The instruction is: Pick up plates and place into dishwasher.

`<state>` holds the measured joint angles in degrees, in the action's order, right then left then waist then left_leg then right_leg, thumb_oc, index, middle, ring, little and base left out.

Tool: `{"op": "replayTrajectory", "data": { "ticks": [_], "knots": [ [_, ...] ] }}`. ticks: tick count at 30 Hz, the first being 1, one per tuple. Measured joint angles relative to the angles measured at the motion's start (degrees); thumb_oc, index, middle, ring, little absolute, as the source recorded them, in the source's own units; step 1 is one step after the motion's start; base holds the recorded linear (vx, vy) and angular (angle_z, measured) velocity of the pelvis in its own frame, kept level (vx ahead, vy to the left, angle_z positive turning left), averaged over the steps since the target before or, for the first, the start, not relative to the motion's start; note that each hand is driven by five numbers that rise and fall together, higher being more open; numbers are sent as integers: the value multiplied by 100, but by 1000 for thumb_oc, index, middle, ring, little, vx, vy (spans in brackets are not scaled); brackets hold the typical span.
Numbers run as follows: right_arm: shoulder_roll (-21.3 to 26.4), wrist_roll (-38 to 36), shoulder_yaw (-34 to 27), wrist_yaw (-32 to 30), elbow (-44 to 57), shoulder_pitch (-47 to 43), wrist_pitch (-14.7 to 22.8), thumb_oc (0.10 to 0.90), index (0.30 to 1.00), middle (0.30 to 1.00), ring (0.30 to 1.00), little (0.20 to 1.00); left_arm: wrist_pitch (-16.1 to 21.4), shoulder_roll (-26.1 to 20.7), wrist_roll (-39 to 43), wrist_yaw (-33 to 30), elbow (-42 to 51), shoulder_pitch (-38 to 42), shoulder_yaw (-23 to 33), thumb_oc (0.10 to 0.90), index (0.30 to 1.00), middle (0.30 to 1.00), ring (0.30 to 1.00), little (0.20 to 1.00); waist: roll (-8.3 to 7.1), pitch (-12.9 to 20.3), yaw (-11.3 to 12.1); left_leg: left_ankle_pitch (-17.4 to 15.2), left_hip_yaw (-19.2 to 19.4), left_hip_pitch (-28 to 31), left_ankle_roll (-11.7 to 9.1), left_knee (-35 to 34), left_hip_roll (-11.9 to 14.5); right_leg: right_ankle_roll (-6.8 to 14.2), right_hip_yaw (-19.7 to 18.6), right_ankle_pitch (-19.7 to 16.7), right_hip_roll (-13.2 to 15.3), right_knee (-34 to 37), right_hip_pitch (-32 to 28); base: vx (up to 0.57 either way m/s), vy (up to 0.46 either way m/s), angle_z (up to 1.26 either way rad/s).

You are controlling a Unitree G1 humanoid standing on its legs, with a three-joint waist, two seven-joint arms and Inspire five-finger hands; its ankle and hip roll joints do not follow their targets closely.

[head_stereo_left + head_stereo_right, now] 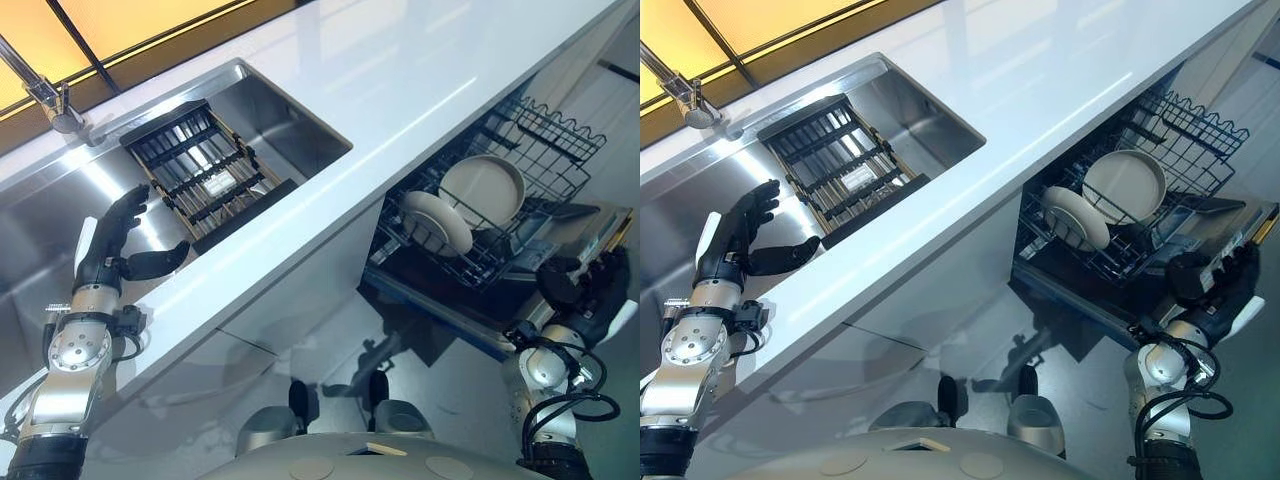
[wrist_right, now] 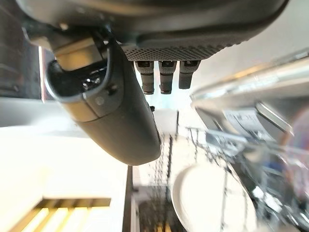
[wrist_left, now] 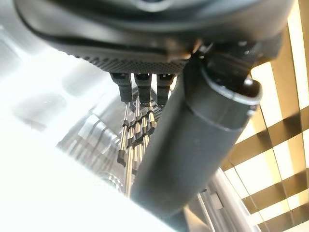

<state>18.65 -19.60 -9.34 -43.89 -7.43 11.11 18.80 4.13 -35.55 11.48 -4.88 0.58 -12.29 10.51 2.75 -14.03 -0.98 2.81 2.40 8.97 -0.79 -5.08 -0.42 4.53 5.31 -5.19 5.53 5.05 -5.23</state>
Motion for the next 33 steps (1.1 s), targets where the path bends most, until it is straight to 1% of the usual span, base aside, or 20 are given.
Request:
{"op": "replayTrajectory", "data": {
  "ticks": [2,5,7,9,13,16,22,24,28,31,33],
  "knots": [
    [0,-8,2,-9,-46,4,-2,800,900,900,900,900,0,1,36,0,-76,-7,-1,800,900,900,900,900,32,20,-38,1,0,0,1,0,15,0,1,0,-14,0,0,0,0,0],
    [22,-271,4,297,-288,-5,-81,800,900,900,900,900,0,1,90,-1,-132,-7,-4,800,900,900,900,900,57,35,-45,1,0,1,0,0,29,0,3,0,-27,0,1,0,0,0],
    [34,-523,12,556,-529,-3,-297,800,900,900,900,900,-1,1,93,-1,-133,-6,-5,800,900,900,900,900,58,35,-43,-3,-5,-7,-6,0,31,0,9,1,-27,0,3,0,0,0],
    [27,-906,76,882,-854,-4,-634,800,900,900,900,900,-1,3,99,-1,-133,-3,-10,800,900,900,900,900,58,35,-34,-3,-15,-17,-6,0,28,0,17,1,-23,0,6,0,0,0],
    [29,-1162,250,1174,-1137,-11,-932,800,900,900,900,900,-11,3,99,-1,-133,72,-76,800,900,900,900,900,61,36,-9,-1,-50,-37,-5,0,26,-1,50,1,-21,0,3,17,-10,4],
    [29,-1273,387,1297,-1296,-89,-1047,800,900,900,900,900,-15,3,98,-1,-138,238,-213,800,900,900,900,900,60,36,84,5,-58,-36,2,0,27,-1,61,1,-21,0,-6,10,-3,0],
    [30,-1423,566,1513,-1693,-424,-1156,800,900,900,900,900,-24,3,89,-1,-144,335,-272,800,900,900,900,900,56,34,167,26,-146,-40,6,1,27,-3,156,0,-17,1,-41,28,-4,8],
    [33,-1518,575,1571,-1847,-500,-1174,800,900,900,900,900,-34,2,88,1,-147,431,-374,800,900,900,900,900,51,30,253,28,-186,-37,6,1,25,1,184,7,-14,1,-83,45,-9,11],
    [62,-1521,563,1605,-1986,-597,-1299,800,900,900,900,900,-41,-4,87,18,-147,458,-399,800,900,900,900,900,29,17,267,37,-297,-28,-2,0,14,24,284,27,0,1,-146,52,-2,13],
    [144,-1659,564,1721,-2001,-612,-1510,800,900,900,900,900,-163,-4,85,33,-148,515,-406,800,900,900,900,900,-17,-12,274,48,-354,66,4,0,14,3,337,45,-1,1,-271,72,0,9],
    [190,-1762,570,1802,-2001,-635,-1629,800,900,900,900,900,-182,-4,83,34,-147,593,-419,800,900,900,900,900,-64,-40,295,31,-390,94,-52,-1,19,5,362,61,-4,1,-315,69,7,7]
  ]
}}
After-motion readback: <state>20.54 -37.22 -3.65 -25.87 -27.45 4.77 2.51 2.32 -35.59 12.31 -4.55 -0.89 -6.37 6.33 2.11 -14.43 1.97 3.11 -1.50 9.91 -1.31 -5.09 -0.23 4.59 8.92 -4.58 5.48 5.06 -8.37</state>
